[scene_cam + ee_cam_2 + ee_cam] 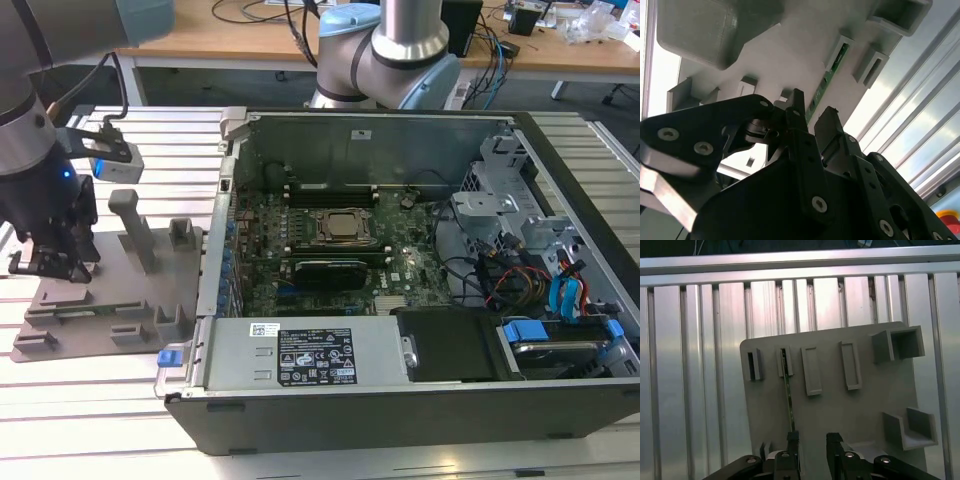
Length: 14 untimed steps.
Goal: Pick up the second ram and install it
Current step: 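Pick up the second ram and move it above second insertion slot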
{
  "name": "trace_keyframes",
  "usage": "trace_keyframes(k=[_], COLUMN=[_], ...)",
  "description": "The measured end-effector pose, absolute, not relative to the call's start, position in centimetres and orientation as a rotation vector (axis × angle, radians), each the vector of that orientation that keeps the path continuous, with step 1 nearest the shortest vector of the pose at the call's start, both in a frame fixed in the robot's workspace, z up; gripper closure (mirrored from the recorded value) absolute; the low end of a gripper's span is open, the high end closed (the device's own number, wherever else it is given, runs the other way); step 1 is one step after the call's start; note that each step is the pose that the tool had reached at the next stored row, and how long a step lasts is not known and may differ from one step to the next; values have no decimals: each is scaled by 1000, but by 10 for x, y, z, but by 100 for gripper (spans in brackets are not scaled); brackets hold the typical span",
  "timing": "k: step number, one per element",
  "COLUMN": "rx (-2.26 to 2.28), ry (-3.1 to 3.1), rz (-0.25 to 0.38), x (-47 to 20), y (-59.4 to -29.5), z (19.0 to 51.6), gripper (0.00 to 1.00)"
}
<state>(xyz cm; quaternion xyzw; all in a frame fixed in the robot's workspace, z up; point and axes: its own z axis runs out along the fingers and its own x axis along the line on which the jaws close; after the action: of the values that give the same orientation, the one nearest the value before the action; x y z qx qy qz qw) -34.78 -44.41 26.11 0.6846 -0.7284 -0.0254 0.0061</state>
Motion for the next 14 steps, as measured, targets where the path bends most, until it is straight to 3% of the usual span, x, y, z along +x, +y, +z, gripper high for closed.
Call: trace_keyframes(k=[14], rx=[2145], ry=[-2275], rz=[-77], x=[-356], y=[-462], z=[219], gripper=[64])
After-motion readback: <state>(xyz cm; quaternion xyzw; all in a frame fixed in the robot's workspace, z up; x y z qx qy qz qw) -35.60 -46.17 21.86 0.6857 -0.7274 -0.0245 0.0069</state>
